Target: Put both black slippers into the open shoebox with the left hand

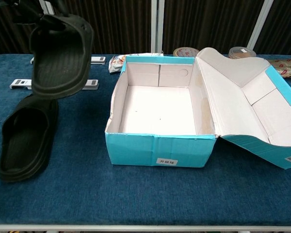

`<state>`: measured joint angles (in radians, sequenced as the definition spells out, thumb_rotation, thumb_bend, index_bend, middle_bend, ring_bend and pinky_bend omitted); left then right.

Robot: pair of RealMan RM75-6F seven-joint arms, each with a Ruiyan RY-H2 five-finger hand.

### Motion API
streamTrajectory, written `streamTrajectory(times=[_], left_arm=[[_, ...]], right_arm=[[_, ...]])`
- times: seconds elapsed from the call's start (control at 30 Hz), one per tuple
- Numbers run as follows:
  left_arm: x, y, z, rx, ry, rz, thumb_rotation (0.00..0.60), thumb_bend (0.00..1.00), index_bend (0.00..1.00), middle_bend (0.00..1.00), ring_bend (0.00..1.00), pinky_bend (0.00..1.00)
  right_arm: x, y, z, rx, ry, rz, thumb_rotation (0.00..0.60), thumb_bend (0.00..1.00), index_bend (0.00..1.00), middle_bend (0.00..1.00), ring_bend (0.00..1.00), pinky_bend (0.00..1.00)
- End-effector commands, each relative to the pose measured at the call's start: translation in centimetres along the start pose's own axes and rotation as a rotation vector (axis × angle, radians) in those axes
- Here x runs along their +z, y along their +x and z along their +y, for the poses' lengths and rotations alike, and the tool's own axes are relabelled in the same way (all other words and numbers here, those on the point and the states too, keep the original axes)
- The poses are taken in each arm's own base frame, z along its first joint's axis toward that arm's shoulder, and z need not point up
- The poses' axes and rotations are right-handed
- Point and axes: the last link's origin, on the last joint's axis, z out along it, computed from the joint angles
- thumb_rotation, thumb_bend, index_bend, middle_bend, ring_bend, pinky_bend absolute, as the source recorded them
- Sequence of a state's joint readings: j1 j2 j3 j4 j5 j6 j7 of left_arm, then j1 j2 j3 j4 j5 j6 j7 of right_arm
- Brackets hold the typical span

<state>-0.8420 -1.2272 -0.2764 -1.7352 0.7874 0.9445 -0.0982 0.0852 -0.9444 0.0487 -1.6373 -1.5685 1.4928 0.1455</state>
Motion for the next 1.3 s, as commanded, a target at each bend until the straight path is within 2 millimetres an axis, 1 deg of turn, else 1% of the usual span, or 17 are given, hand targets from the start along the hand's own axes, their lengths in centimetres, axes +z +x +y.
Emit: streamTrajectory(times=[0.03, 0.27, 0.4, 0.5, 0.77, 0.9, 1.0, 1.13, 1.3], left_arm=[[2.0, -2.3, 2.6, -0.188, -0.104, -0.055, 0.6, 0.27, 0.46, 0.48, 0.76, 0.85], [4.9, -7.3, 5.3, -0.364, -0.177, -0.147, 0.6, 0.27, 0.42, 0.46, 0.75, 0.81], [6.1, -9.3, 6.3, -0.436, -0.191, -0.18, 0.6, 0.27, 0.41, 0.45, 0.75, 0.77], [6.7, -10.6, 6.8, -0.468, -0.199, -0.173, 0.6, 0.27, 0.41, 0.45, 0.75, 0.75], [8.0, -13.7, 6.3, -0.42, -0.21, -0.094, 0.6, 0.26, 0.41, 0.44, 0.74, 0.75], [8.3, -14.8, 5.9, -0.27, -0.273, -0.028, 0.6, 0.25, 0.41, 0.44, 0.74, 0.74], [8.2, -15.5, 5.6, -0.221, -0.318, 0.017, 0.6, 0.24, 0.41, 0.45, 0.74, 0.74], [8.1, -16.6, 5.2, -0.214, -0.343, 0.039, 0.6, 0.24, 0.41, 0.45, 0.74, 0.73], [7.9, -17.8, 5.3, -0.249, -0.342, 0.027, 0.6, 0.24, 0.4, 0.44, 0.74, 0.72]], right_arm=[[0.0, 0.0, 0.0, -0.002, -0.002, 0.0, 0.6, 0.14, 0.0, 0.07, 0.0, 0.08], [0.0, 0.2, 0.0, -0.009, -0.01, -0.004, 0.6, 0.14, 0.0, 0.07, 0.0, 0.08], [0.0, 0.3, 0.0, -0.013, -0.011, -0.007, 0.6, 0.14, 0.0, 0.07, 0.0, 0.08], [0.1, 0.4, 0.0, -0.016, -0.015, -0.008, 0.6, 0.14, 0.0, 0.07, 0.0, 0.08], [0.3, 0.5, -0.1, -0.021, -0.021, -0.015, 0.6, 0.14, 0.0, 0.07, 0.0, 0.08], [0.3, 0.5, -0.1, -0.023, -0.023, -0.015, 0.6, 0.14, 0.0, 0.07, 0.0, 0.08], [0.3, 0.5, 0.0, -0.023, -0.027, -0.015, 0.6, 0.14, 0.0, 0.07, 0.0, 0.08], [0.2, 0.5, 0.0, -0.024, -0.029, -0.016, 0.6, 0.14, 0.0, 0.07, 0.0, 0.08], [0.3, 0.5, -0.1, -0.024, -0.028, -0.019, 0.6, 0.14, 0.0, 0.07, 0.0, 0.08]])
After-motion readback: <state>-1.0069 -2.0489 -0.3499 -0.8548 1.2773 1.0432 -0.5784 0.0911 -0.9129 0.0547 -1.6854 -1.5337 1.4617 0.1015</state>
